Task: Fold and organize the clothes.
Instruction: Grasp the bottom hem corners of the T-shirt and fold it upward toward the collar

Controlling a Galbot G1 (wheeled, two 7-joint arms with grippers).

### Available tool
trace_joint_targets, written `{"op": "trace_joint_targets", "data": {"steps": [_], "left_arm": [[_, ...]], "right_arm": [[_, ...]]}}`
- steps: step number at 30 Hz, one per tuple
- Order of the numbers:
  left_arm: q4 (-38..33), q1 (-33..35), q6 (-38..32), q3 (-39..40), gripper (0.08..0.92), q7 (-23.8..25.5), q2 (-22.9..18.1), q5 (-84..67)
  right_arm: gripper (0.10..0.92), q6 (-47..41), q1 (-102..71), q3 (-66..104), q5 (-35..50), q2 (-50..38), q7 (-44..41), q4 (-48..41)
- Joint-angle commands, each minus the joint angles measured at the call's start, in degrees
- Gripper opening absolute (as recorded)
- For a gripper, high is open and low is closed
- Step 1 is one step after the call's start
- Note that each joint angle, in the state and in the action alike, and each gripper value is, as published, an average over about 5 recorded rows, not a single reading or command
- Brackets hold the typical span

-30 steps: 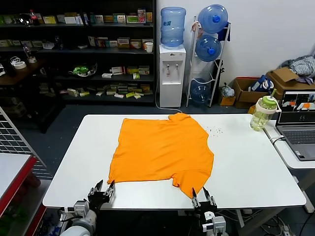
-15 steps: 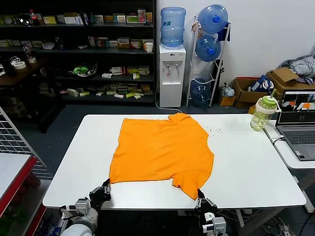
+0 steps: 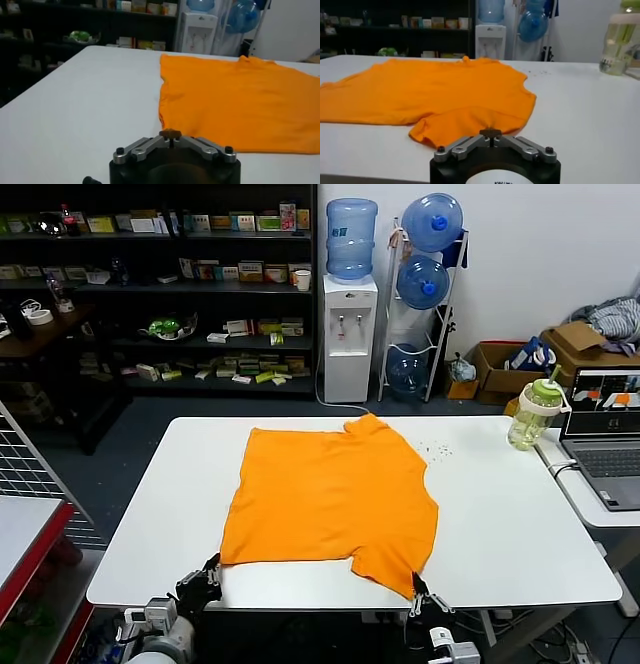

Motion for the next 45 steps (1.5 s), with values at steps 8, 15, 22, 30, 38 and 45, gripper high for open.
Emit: {"op": "trace_joint_targets", "data": {"steps": [8,15,22,30,38,45], "left_arm": [[-13.9,13.9,0.6,-2.0,0.089,-3.2,4.1,-2.3],[-11.1,5.5,0.1,-2.3,0.089,-1.7,4.5,-3.3],[-1.9,-11.9,0.6,0.6,0.089,-0.2,4.1,-6.0],[10.0,-24.8,0.7,7.2,0.089,0.5,4.8,-7.3],[16.6,-30.3,1.4,10.5,0.089,-1.1,3.0,-5.3],[16.6,-29.6,1.7,10.3,0.089,-0.1,2.4,-5.2]], "right_arm": [[0.124,3.5,-14.3,2.3,-0.5,-1.5,0.6,10.3],[0.124,2.6,-4.3,2.3,3.1,-3.1,2.1,9.6],[0.124,-0.8,16.7,-0.4,8.8,-4.8,4.7,0.2],[0.124,-5.8,30.8,-4.5,13.7,-7.3,6.7,-9.6],[0.124,-7.0,37.3,-8.2,15.4,-7.9,6.8,-15.7],[0.163,-7.3,38.2,-10.0,15.1,-6.9,4.9,-18.1]]}}
